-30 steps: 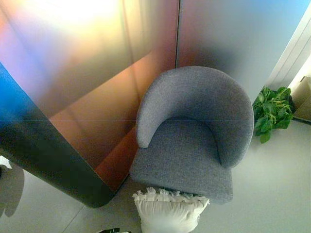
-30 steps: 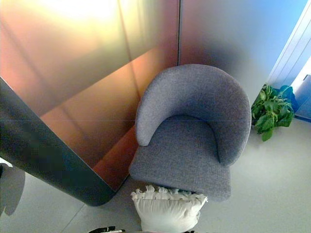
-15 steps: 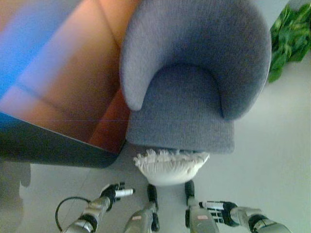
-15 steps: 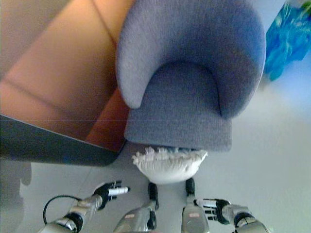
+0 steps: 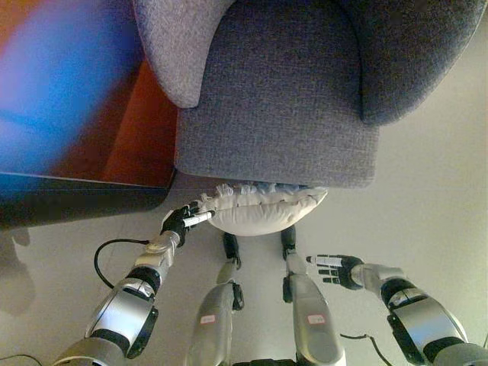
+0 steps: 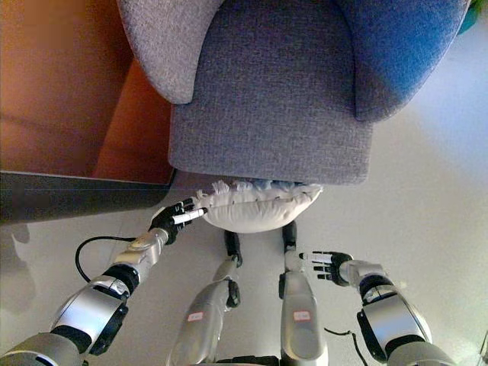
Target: Pick up the pillow and put it on the sofa.
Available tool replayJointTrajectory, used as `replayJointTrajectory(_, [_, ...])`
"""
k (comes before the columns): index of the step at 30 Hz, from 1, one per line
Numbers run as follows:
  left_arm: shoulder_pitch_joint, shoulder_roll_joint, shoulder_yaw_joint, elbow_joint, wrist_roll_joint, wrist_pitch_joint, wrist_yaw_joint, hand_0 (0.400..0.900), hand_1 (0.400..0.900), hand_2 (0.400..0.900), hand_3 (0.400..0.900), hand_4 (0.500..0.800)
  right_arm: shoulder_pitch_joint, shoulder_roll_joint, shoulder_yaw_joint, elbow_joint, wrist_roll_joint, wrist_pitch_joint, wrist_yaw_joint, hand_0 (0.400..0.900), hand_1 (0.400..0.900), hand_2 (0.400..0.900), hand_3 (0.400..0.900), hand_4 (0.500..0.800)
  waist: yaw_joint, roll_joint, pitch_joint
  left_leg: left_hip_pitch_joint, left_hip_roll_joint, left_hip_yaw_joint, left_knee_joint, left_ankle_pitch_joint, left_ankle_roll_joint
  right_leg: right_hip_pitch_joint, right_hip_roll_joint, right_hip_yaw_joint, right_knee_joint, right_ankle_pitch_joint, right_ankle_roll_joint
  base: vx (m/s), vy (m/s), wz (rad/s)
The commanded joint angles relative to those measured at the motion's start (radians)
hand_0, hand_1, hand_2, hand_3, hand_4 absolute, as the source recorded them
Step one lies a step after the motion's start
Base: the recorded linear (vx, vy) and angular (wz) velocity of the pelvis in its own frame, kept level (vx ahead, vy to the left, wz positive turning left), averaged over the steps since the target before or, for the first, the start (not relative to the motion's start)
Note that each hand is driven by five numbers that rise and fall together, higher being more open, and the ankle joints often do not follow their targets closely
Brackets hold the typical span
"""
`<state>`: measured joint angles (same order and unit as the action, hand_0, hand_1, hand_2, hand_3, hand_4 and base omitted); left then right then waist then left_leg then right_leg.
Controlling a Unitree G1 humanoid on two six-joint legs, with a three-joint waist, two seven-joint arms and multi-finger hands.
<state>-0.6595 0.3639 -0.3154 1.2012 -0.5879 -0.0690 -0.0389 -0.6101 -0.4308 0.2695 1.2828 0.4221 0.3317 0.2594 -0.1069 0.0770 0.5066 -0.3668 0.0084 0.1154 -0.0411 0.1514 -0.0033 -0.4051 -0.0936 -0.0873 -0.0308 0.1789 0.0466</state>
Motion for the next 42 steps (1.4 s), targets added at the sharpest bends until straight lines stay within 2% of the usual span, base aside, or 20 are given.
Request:
replayJointTrajectory(1, [-0.055,0.079,0.026,0.036,-0.047,-0.012,0.027,0.900,0.900,0.900,0.900,0.800,-0.008,-0.058,0.041,0.014,0.020,0.083,0.027,0.900,0.900,0.900,0.900,0.800,-0.006,-0.055,0.013,-0.129,-0.057,0.001,0.190,-0.095,-0.056,-0.132,0.009,0.058,0.110,-0.047,0.053,0.00,0.000,0.00])
replayJointTrajectory(12, [-0.152,0.102,0.003,-0.002,-0.095,-0.020,0.040,0.900,0.900,0.900,0.900,0.800,-0.089,-0.083,0.063,0.030,0.075,0.108,0.023,0.900,0.900,0.900,0.900,0.800,-0.014,-0.041,0.013,-0.256,-0.036,0.022,0.230,-0.089,-0.073,-0.260,0.013,0.039,0.161,-0.057,0.045,0.00,0.000,0.00])
replayJointTrajectory(20, [-0.249,0.123,-0.029,-0.024,-0.128,-0.020,0.061,0.900,0.900,0.900,0.900,0.800,-0.164,-0.099,0.079,0.028,0.119,0.128,0.000,0.900,0.900,0.900,0.900,0.800,-0.023,-0.037,0.013,-0.360,-0.021,0.027,0.256,-0.079,-0.082,-0.359,0.023,0.046,0.190,-0.060,0.044,-0.01,0.000,-0.01])
replayJointTrajectory(33, [-0.380,0.140,-0.081,-0.063,-0.152,-0.003,0.090,0.900,0.900,0.900,0.900,0.800,-0.255,-0.090,0.077,0.018,0.234,0.108,-0.083,0.900,0.900,0.900,0.900,0.800,-0.028,-0.041,0.013,-0.518,0.002,0.002,0.328,-0.095,-0.086,-0.503,0.026,0.052,0.252,-0.081,0.050,-0.03,-0.019,0.01])
replayJointTrajectory(38, [-0.421,0.143,-0.089,-0.061,-0.168,-0.001,0.075,0.900,0.900,0.900,0.900,0.800,-0.288,-0.086,0.078,0.018,0.247,0.115,-0.087,0.900,0.900,0.900,0.900,0.800,-0.030,-0.047,0.013,-0.561,0.009,-0.005,0.349,-0.102,-0.089,-0.540,0.024,0.054,0.264,-0.083,0.052,-0.02,-0.015,0.00])
replayJointTrajectory(39, [-0.429,0.143,-0.094,-0.065,-0.172,0.000,0.073,0.855,0.855,0.855,0.855,0.773,-0.292,-0.083,0.081,0.018,0.251,0.115,-0.091,0.900,0.900,0.900,0.900,0.800,-0.030,-0.048,0.013,-0.565,0.010,-0.006,0.351,-0.104,-0.090,-0.544,0.023,0.054,0.265,-0.084,0.052,0.00,0.000,0.00])
replayJointTrajectory(40, [-0.432,0.141,-0.098,-0.070,-0.177,-0.009,0.070,0.400,0.400,0.400,0.400,0.500,-0.295,-0.080,0.082,0.018,0.255,0.115,-0.094,0.900,0.900,0.900,0.900,0.800,-0.030,-0.049,0.013,-0.565,0.010,-0.007,0.350,-0.105,-0.090,-0.544,0.024,0.055,0.263,-0.084,0.052,0.00,0.000,0.00])
replayJointTrajectory(42, [-0.432,0.140,-0.103,-0.080,-0.183,-0.020,0.055,0.400,0.400,0.400,0.400,0.500,-0.294,-0.079,0.082,0.017,0.257,0.111,-0.097,0.900,0.900,0.900,0.900,0.800,-0.030,-0.051,0.013,-0.562,0.009,-0.007,0.347,-0.107,-0.089,-0.542,0.024,0.054,0.260,-0.084,0.053,0.00,0.000,0.00])
